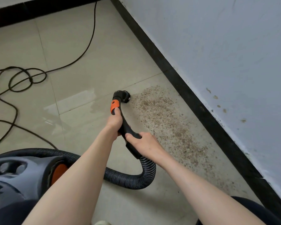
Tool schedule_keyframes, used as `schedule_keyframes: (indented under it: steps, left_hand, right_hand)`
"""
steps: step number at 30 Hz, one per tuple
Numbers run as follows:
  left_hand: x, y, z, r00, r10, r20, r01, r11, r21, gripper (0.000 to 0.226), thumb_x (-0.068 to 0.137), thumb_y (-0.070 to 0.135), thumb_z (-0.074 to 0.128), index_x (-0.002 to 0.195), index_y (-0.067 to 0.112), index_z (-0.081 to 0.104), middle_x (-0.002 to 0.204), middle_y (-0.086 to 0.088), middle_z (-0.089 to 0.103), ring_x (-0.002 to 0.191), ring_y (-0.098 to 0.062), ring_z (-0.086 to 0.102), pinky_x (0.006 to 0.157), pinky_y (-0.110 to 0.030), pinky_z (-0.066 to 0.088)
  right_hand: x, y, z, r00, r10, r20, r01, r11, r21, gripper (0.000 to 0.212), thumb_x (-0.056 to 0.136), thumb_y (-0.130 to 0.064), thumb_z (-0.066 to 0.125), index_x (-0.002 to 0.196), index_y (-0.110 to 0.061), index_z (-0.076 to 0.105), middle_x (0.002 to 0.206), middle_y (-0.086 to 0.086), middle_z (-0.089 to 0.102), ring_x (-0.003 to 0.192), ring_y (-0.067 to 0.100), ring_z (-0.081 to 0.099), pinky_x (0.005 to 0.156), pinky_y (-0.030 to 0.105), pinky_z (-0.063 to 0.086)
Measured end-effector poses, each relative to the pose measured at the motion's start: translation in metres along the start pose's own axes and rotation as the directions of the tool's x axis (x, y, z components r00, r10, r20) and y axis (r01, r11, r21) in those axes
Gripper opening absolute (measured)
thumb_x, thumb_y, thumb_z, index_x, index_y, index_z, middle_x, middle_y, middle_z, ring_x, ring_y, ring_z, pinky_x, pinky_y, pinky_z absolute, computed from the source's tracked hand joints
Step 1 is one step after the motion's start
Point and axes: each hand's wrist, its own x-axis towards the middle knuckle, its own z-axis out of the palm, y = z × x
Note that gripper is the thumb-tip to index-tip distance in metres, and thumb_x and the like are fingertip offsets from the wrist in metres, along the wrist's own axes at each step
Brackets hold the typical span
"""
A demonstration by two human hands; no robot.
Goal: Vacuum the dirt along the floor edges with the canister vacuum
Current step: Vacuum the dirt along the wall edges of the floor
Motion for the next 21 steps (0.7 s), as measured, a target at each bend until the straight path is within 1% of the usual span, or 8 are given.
schedule_keyframes:
  steps: [3, 5, 7, 9, 12, 16, 18, 21]
  left_hand:
    - [0.005, 0.005, 0.011, 1.0, 0.02, 0.02, -0.021, 0.999, 0.046, 0.047, 0.099, 0.051, 0.029, 0.108, 0.006, 0.036, 0.08, -0.013, 0.054, 0.069, -0.03, 0.061, 0.076, -0.042, 0.054]
    - [0.007, 0.009, 0.02, 0.998, 0.044, 0.035, -0.047, 0.995, 0.091, 0.049, 0.099, 0.051, 0.029, 0.112, 0.005, 0.039, 0.092, -0.014, 0.057, 0.087, -0.033, 0.063, 0.087, -0.046, 0.053]
    - [0.008, 0.015, 0.028, 0.997, 0.062, 0.053, -0.069, 0.988, 0.138, 0.051, 0.099, 0.051, 0.029, 0.119, 0.005, 0.041, 0.11, -0.016, 0.057, 0.104, -0.036, 0.061, 0.092, -0.049, 0.05]
    - [0.01, 0.021, 0.035, 0.995, 0.072, 0.067, -0.083, 0.983, 0.161, 0.051, 0.099, 0.05, 0.029, 0.12, 0.005, 0.041, 0.117, -0.018, 0.056, 0.108, -0.037, 0.059, 0.093, -0.05, 0.05]
    - [0.013, 0.027, 0.047, 0.99, 0.09, 0.108, -0.111, 0.971, 0.212, 0.05, 0.098, 0.05, 0.029, 0.115, 0.004, 0.042, 0.118, -0.021, 0.057, 0.107, -0.037, 0.059, 0.092, -0.05, 0.05]
    - [0.017, 0.031, 0.062, 0.981, 0.118, 0.154, -0.158, 0.945, 0.287, 0.056, 0.098, 0.051, 0.028, 0.117, 0.002, 0.046, 0.108, -0.017, 0.057, 0.101, -0.034, 0.06, 0.089, -0.045, 0.052]
    - [0.024, 0.036, 0.067, 0.978, 0.135, 0.161, -0.181, 0.933, 0.312, 0.055, 0.099, 0.051, 0.027, 0.113, 0.002, 0.048, 0.105, -0.016, 0.057, 0.101, -0.034, 0.06, 0.087, -0.043, 0.052]
    - [0.036, 0.044, 0.075, 0.972, 0.164, 0.168, -0.214, 0.912, 0.35, 0.052, 0.099, 0.051, 0.024, 0.106, 0.005, 0.046, 0.101, -0.014, 0.056, 0.098, -0.032, 0.059, 0.085, -0.04, 0.052]
  right_hand:
    - [0.004, 0.003, -0.004, 0.999, 0.014, -0.041, -0.014, 1.0, 0.013, 0.052, 0.075, -0.067, 0.049, 0.077, -0.018, 0.066, 0.079, 0.003, 0.071, 0.075, 0.024, 0.069, 0.072, 0.037, 0.056]
    - [0.007, 0.005, -0.008, 0.998, 0.035, -0.055, -0.031, 0.998, 0.055, 0.051, 0.073, -0.068, 0.05, 0.069, -0.018, 0.061, 0.076, 0.003, 0.068, 0.072, 0.025, 0.068, 0.065, 0.034, 0.05]
    - [0.01, 0.006, -0.011, 0.996, 0.052, -0.066, -0.043, 0.991, 0.124, 0.054, 0.065, -0.071, 0.05, 0.065, -0.018, 0.057, 0.069, 0.003, 0.065, 0.065, 0.024, 0.065, 0.061, 0.033, 0.047]
    - [0.013, 0.007, -0.014, 0.992, 0.076, -0.103, -0.059, 0.986, 0.158, 0.055, 0.061, -0.073, 0.049, 0.06, -0.019, 0.055, 0.059, -0.003, 0.062, 0.057, 0.019, 0.063, 0.057, 0.029, 0.046]
    - [0.018, 0.011, -0.015, 0.977, 0.108, -0.185, -0.075, 0.981, 0.179, 0.056, 0.059, -0.075, 0.048, 0.056, -0.019, 0.053, 0.05, -0.008, 0.058, 0.051, 0.015, 0.061, 0.052, 0.028, 0.043]
    - [0.022, 0.014, -0.013, 0.956, 0.163, -0.244, -0.107, 0.968, 0.229, 0.06, 0.054, -0.078, 0.047, 0.064, -0.02, 0.057, 0.06, -0.004, 0.065, 0.062, 0.023, 0.069, 0.063, 0.038, 0.056]
    - [0.029, 0.013, -0.015, 0.951, 0.168, -0.258, -0.102, 0.963, 0.25, 0.062, 0.053, -0.078, 0.047, 0.069, -0.019, 0.06, 0.067, 0.002, 0.069, 0.065, 0.026, 0.07, 0.069, 0.045, 0.059]
    - [0.042, 0.011, -0.02, 0.943, 0.175, -0.282, -0.097, 0.958, 0.27, 0.061, 0.052, -0.077, 0.049, 0.066, -0.019, 0.06, 0.067, 0.005, 0.07, 0.065, 0.029, 0.07, 0.069, 0.051, 0.06]
